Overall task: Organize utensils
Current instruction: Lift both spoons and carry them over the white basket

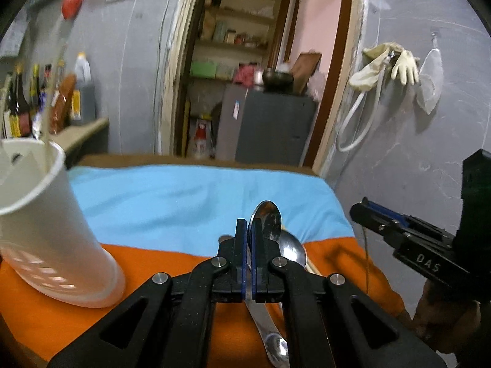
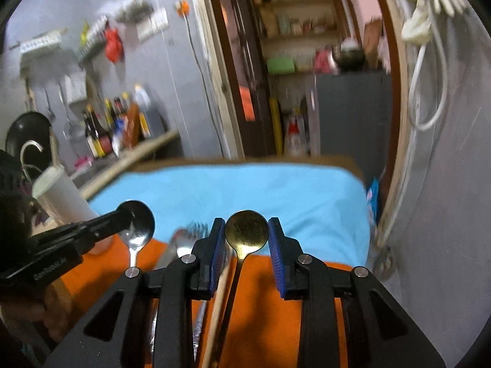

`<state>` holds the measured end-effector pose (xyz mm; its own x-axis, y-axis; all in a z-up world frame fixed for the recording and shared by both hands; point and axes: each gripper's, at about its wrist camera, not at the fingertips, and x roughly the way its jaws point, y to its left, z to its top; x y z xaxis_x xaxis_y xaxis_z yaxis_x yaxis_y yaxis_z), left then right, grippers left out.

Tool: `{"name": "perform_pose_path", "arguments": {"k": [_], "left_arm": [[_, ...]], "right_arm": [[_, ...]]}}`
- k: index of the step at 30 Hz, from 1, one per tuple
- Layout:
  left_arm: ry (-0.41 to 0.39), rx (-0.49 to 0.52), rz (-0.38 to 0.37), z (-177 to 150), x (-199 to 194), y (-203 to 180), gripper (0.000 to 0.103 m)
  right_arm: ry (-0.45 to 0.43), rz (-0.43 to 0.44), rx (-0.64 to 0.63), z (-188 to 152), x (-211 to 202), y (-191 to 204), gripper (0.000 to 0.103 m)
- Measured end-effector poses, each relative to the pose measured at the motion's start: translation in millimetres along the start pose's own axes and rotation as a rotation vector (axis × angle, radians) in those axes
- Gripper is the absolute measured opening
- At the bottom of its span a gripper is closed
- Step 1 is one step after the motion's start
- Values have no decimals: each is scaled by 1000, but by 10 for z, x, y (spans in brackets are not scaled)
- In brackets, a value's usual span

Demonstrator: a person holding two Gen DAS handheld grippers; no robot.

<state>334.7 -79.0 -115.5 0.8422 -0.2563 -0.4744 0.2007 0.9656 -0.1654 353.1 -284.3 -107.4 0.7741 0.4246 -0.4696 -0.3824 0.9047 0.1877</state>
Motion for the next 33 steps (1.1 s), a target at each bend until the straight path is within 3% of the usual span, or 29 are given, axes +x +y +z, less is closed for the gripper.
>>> {"name": "perform_pose_path", "arguments": {"k": [7, 17, 26, 33], "left_arm": [[-87, 15, 11, 81, -241, -69, 0], [-210, -6, 63, 541, -949, 195, 0], [-293, -42, 197, 997, -1663, 886, 0], [-356, -54, 355, 1030, -1972, 1547, 0]], "right_arm": [[-178, -11, 25, 151, -303, 158, 26], [-331, 42, 16, 643, -535, 654, 26], [-456, 159, 8, 1056, -545, 1421, 26], [-533, 240, 36, 1146, -339, 1904, 26]]}}
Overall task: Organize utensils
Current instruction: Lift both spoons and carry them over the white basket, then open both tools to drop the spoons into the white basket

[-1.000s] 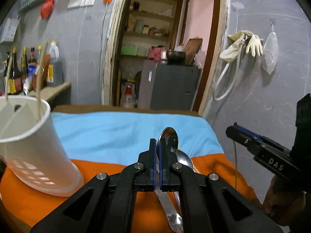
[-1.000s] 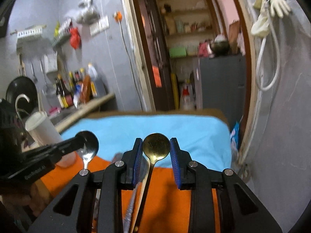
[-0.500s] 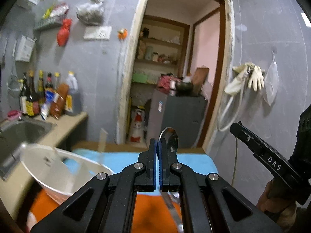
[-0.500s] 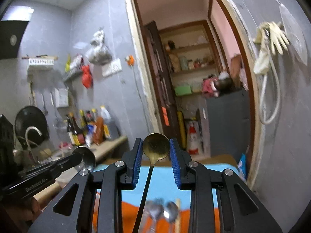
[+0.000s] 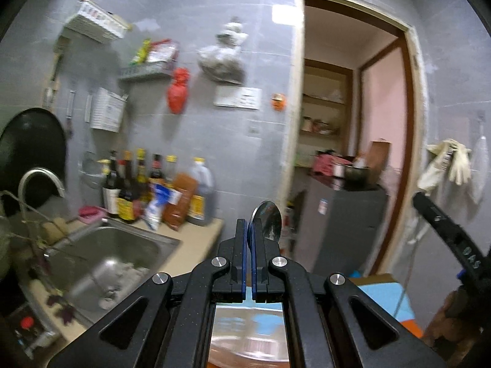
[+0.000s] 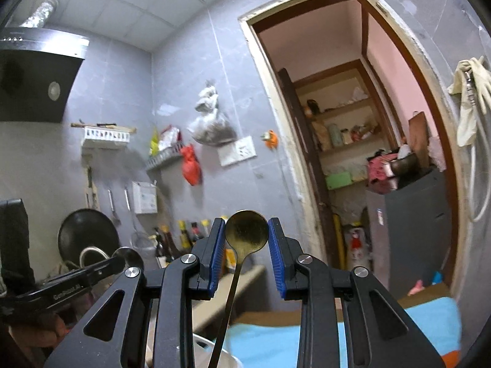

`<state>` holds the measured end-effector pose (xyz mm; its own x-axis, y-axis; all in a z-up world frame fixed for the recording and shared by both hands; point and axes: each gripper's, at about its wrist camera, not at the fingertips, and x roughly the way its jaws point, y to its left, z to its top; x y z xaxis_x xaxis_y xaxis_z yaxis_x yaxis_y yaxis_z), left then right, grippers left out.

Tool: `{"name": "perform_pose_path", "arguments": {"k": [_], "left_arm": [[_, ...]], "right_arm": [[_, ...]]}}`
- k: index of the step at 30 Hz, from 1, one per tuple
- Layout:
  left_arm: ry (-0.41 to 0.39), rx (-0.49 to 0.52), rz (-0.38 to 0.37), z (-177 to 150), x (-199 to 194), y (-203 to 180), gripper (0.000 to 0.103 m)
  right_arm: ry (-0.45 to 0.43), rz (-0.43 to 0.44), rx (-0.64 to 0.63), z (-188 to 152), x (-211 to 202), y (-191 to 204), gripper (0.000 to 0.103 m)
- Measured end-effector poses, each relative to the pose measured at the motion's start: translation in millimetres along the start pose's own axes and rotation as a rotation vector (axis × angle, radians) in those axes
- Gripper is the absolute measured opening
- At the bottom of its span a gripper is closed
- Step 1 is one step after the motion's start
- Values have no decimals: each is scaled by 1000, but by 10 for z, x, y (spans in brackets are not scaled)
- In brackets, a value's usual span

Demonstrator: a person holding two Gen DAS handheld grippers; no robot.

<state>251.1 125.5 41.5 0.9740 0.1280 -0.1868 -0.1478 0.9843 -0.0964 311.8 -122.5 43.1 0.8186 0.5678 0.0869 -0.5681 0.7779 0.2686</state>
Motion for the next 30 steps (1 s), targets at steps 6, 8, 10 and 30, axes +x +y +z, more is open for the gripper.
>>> {"name": "perform_pose_path", "arguments": {"k": [6, 8, 10, 30], "left_arm": [[-36, 9, 77, -156, 176, 358, 0], [-45, 21, 95, -239, 272, 424, 0], [-54, 32, 103, -336, 357, 458, 0], [-48, -65, -15, -837, 598, 663, 1]], "right_arm": [[-21, -12, -31, -227, 211, 228, 26], [-12, -15, -50, -344, 269, 261, 26], [-2, -18, -70, -473, 317, 282, 26], [99, -20, -179, -1044, 495, 328, 27]]}}
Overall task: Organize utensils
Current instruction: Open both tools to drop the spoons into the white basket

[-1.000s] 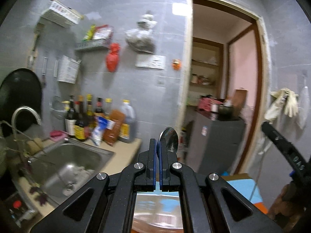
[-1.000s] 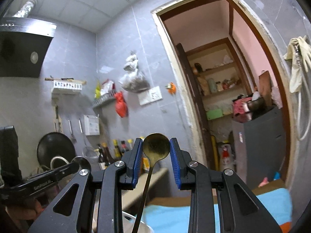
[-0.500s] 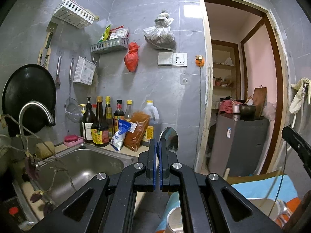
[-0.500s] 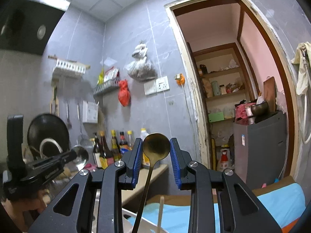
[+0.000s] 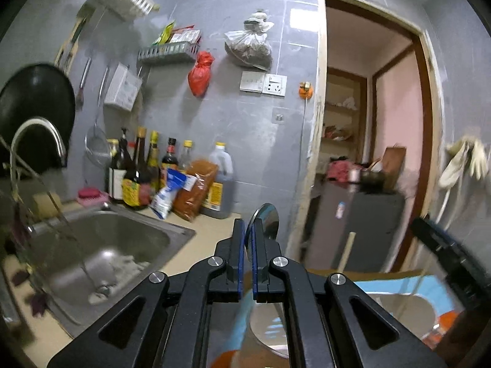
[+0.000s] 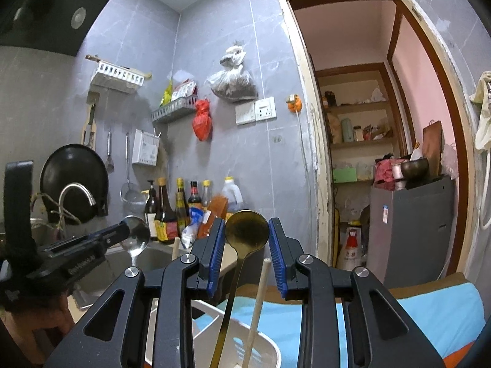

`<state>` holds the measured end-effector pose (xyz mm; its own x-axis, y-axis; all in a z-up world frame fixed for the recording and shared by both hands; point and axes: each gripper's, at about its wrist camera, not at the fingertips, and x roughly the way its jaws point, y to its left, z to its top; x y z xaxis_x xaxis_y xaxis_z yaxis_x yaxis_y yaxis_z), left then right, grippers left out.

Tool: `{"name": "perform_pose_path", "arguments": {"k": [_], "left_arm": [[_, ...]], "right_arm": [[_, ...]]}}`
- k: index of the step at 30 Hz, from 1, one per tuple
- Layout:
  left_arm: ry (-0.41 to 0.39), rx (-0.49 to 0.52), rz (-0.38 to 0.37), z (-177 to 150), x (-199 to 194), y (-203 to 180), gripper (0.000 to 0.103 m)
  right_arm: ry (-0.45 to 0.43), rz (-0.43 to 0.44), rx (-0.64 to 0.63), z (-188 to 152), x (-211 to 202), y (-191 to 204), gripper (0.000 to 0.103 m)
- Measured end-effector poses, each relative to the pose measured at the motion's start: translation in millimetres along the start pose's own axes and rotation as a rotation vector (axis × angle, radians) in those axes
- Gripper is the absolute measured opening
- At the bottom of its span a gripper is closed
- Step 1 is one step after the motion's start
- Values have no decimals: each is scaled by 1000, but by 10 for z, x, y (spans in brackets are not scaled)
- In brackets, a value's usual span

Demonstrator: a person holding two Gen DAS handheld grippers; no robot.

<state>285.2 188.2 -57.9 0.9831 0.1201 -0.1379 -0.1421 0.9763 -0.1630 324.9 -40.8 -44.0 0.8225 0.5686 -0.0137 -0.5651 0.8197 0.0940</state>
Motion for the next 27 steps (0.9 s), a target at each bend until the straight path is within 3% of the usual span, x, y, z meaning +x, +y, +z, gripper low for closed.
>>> {"name": "perform_pose_path", "arguments": {"k": [10, 17, 19, 21, 25, 27], "left_arm": [[44, -70, -124, 225, -206, -83, 12], [43, -97, -173, 423, -385, -276, 33], [49, -106, -184, 490, -418, -362, 41], [45, -114, -194, 550, -463, -455, 59], [36, -116, -208, 661, -555, -705, 78], [32, -114, -197, 692, -593, -837, 94]], "right_arm": [[13, 27, 37, 152, -100, -25, 35], [1, 25, 76, 471, -292, -175, 58], [-3, 13, 80, 571, -378, -244, 60], [-9, -7, 78, 667, -472, -318, 69], [-19, -51, 68, 819, -691, -491, 81], [-21, -75, 56, 876, -800, -572, 85]]}}
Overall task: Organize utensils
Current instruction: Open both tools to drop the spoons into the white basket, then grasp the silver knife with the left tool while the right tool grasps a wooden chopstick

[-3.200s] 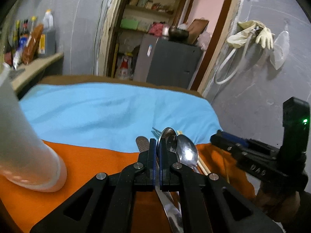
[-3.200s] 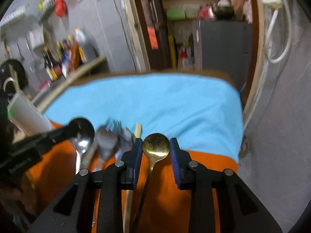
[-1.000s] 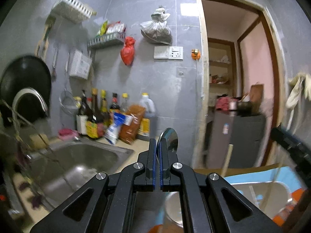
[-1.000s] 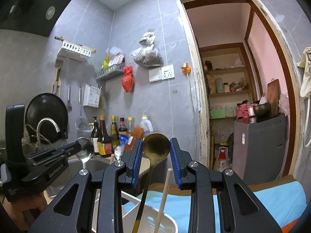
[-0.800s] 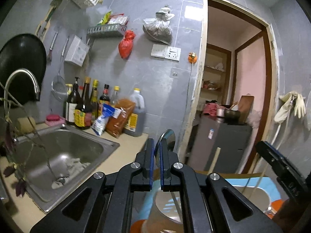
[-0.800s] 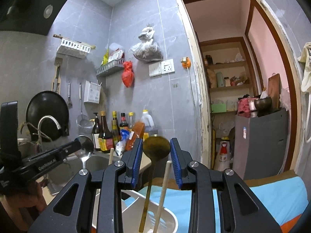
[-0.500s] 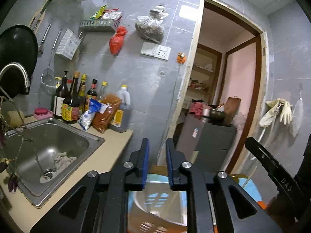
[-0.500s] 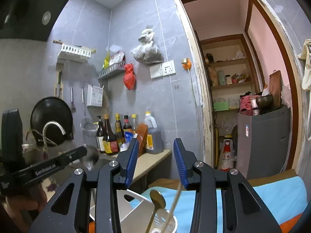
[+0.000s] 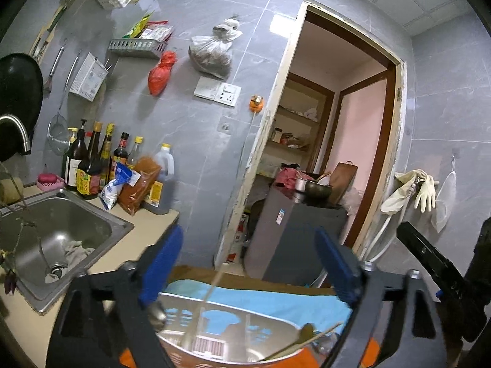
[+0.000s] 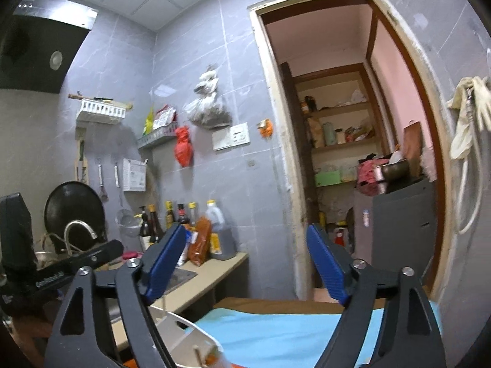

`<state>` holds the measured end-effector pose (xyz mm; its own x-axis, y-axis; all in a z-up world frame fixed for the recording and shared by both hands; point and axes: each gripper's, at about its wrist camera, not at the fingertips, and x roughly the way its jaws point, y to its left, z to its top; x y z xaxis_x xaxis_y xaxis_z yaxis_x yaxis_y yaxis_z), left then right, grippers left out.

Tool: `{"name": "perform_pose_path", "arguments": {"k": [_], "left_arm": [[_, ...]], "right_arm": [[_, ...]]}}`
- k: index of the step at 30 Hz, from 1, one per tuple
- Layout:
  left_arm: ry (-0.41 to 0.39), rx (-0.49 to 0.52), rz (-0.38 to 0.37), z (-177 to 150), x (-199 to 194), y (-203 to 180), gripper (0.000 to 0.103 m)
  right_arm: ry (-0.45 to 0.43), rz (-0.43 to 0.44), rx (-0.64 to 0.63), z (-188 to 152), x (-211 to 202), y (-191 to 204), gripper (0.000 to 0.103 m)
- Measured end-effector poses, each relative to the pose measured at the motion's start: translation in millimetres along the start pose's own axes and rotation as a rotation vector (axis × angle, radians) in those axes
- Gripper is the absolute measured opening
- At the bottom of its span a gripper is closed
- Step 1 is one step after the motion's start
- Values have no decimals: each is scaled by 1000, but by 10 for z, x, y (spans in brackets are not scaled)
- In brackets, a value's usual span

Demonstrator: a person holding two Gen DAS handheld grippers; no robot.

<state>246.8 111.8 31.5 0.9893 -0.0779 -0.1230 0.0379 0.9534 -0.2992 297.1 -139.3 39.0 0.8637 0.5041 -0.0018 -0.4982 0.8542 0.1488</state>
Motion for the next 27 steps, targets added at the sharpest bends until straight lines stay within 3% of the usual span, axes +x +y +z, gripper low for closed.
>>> {"name": "perform_pose_path", "arguments": {"k": [5, 11, 15, 27], "left_arm": [[0, 39, 24, -33, 5, -346, 99], [48, 119, 3, -253, 19, -748, 100], [115, 113, -16, -491, 44, -901, 100], [382, 138, -43, -1354, 270, -1258, 100]], "right_arm": [[0, -50, -12, 96, -249, -248, 103], [46, -100, -9, 72, -488, -536, 103], [117, -133, 6, -70, -611, -756, 103], [410, -239, 66, -796, -740, -1496, 103]]}}
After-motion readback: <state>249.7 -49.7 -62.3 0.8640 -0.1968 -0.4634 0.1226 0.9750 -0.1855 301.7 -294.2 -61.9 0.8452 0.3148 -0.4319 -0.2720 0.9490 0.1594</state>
